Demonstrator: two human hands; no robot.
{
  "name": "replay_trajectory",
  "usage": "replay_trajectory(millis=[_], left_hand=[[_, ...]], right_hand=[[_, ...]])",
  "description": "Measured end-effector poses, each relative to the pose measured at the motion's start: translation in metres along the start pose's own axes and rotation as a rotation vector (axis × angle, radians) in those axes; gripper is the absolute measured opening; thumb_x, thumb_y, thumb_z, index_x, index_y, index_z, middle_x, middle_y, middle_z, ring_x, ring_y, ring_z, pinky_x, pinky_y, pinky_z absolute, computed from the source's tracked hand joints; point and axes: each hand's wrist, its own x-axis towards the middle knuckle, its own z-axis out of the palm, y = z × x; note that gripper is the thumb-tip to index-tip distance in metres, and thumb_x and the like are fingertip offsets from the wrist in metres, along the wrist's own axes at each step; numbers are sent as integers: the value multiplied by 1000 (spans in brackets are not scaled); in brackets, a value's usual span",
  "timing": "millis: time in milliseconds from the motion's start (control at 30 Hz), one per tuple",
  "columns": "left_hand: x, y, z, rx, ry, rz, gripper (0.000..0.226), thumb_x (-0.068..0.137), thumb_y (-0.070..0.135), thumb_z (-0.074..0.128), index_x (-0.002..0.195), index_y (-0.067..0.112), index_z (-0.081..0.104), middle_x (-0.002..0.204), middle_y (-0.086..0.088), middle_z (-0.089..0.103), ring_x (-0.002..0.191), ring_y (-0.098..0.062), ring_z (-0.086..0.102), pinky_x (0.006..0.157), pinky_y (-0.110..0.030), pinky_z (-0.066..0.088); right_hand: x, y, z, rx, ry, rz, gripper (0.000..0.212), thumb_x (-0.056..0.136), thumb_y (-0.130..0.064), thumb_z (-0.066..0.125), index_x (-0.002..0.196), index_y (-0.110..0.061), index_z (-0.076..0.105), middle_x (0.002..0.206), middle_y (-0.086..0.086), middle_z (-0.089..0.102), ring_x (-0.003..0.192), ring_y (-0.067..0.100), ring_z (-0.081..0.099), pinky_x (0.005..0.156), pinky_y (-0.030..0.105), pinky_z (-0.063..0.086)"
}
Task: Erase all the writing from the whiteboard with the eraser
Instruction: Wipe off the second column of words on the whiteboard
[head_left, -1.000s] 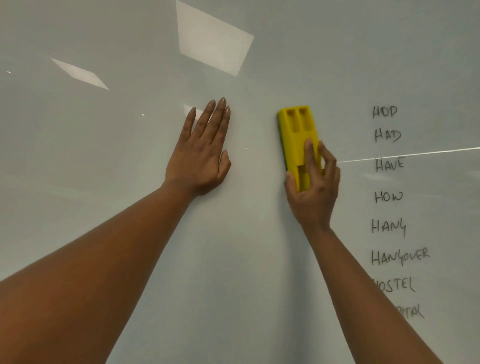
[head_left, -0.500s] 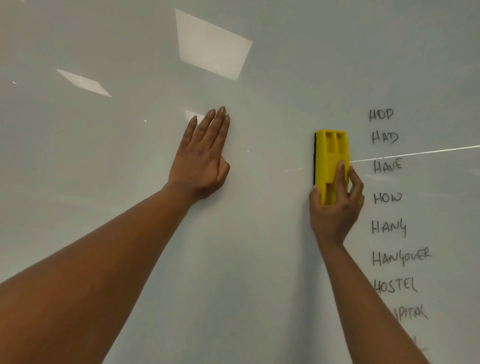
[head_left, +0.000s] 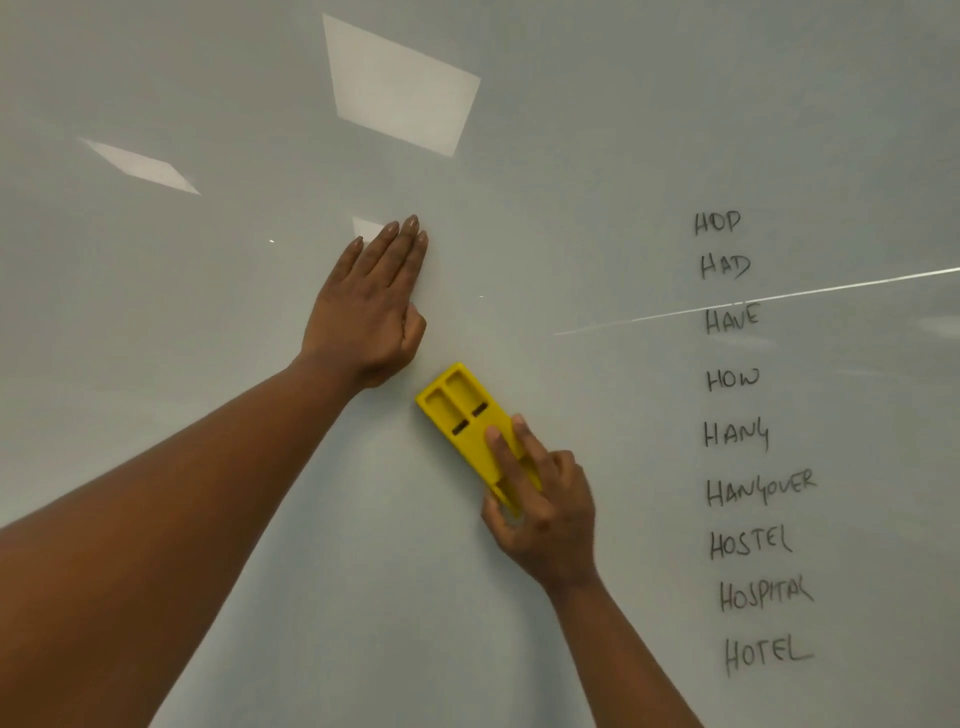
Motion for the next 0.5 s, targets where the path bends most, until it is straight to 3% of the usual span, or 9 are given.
replay_trajectory(millis=[67, 233, 300, 367, 500], left_hand=[[0, 2, 0, -7, 3, -9, 72, 81, 31, 15, 147, 3, 26, 154, -13, 21, 142, -26, 21, 115, -37, 9], [0, 8, 5, -22, 24, -28, 72, 81, 30, 17, 147, 1, 24, 154, -14, 21, 143, -27, 19, 116, -40, 8], [0, 10, 8, -27, 39, -37, 72, 82, 30, 18, 147, 1, 23, 155, -14, 20, 143, -28, 18, 116, -42, 8], [0, 12, 10, -34, 45, -52, 72, 83, 32, 17, 148, 1, 20, 155, -14, 18, 144, -28, 16, 116, -42, 6], [1, 14, 12, -16, 40, -69, 74, 85, 40, 13, 149, 2, 15, 157, -13, 13, 145, -27, 11, 116, -41, 3]], right_hand=[[-8, 28, -9, -56, 19, 78, 59, 77, -27, 55, 134, -20, 43, 136, 6, 43, 72, 28, 51, 64, 33, 44], [-4, 59, -20, -30, 139, 642, 60, 81, -37, 48, 138, -17, 43, 135, 12, 48, 98, 30, 53, 75, 40, 51], [11, 48, -16, 24, 208, 763, 62, 80, -39, 48, 136, -15, 46, 134, 14, 49, 102, 33, 54, 79, 42, 49], [23, 29, -10, 51, 243, 763, 61, 79, -38, 50, 135, -14, 48, 132, 15, 51, 102, 34, 55, 81, 40, 49], [15, -11, 4, 18, 148, 479, 58, 81, -33, 54, 136, -16, 44, 135, 11, 48, 95, 25, 50, 81, 34, 44]])
